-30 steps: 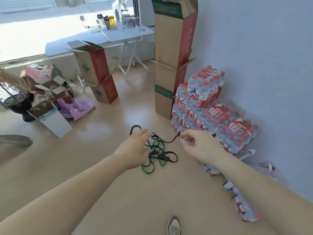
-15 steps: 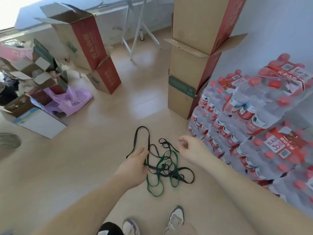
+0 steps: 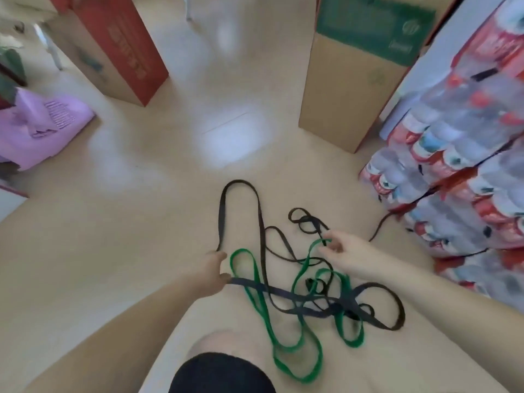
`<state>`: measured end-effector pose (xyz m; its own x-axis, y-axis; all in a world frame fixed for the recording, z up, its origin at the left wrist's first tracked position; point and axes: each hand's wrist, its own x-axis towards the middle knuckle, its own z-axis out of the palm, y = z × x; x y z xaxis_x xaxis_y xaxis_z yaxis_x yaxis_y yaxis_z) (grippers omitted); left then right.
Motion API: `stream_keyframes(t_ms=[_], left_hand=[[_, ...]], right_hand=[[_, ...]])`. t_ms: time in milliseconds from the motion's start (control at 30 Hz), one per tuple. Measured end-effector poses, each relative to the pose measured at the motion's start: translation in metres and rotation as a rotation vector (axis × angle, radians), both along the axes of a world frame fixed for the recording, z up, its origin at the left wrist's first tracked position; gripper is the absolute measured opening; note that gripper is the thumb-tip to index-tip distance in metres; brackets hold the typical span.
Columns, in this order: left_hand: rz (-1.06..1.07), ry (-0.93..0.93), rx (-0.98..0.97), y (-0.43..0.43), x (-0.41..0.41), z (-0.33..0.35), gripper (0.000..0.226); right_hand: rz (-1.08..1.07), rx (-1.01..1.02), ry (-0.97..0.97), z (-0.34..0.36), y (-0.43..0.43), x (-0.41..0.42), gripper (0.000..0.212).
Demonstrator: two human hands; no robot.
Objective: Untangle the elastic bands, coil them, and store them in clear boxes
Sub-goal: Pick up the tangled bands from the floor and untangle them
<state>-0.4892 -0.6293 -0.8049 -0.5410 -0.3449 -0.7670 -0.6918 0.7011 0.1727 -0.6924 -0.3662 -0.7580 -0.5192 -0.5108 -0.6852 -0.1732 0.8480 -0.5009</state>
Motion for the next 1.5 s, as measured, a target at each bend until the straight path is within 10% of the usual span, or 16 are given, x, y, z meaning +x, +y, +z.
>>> stream_keyframes(t_ms=[167, 333, 533, 667, 900, 1200, 1367, 1500], left_hand=[[-0.157, -0.091, -0.138, -0.031, 0.002, -0.136, 0.108], [-0.152, 0.058, -0.184, -0.033, 0.017, -0.199, 0.080], [-0.192, 0.249, -0.175, -0.025, 0.023, -0.222, 0.099], [-0.173, 0.260, -0.159, -0.030, 0.009, -0.227, 0.067], [-0.043, 0.239, -0.119, -0.031, -0.015, -0.219, 0.015], [0.420, 0.685, 0.001, -0.039, -0.146, -0.108, 0.021], [0.421, 0.743, 0.069, -0.003, -0.136, -0.101, 0.021], [0.194, 0.553, 0.196, 0.066, -0.082, -0.149, 0.030]], right_hand=[[0.078, -0.009, 0.081, -0.125, 0.000, -0.009, 0.059], [0.261, 0.049, 0.165, -0.185, 0.010, 0.025, 0.083], [0.525, 0.265, 0.311, -0.220, 0.006, 0.057, 0.136], [0.533, 0.318, 0.447, -0.237, -0.004, 0.054, 0.116], [0.464, 0.169, 0.459, -0.242, -0.005, 0.040, 0.020], [-0.347, -0.287, 0.467, -0.160, -0.058, -0.049, 0.038], [-0.113, -0.018, 0.309, -0.167, -0.029, -0.046, 0.045], [0.067, 0.165, 0.549, -0.194, 0.018, -0.035, 0.060]])
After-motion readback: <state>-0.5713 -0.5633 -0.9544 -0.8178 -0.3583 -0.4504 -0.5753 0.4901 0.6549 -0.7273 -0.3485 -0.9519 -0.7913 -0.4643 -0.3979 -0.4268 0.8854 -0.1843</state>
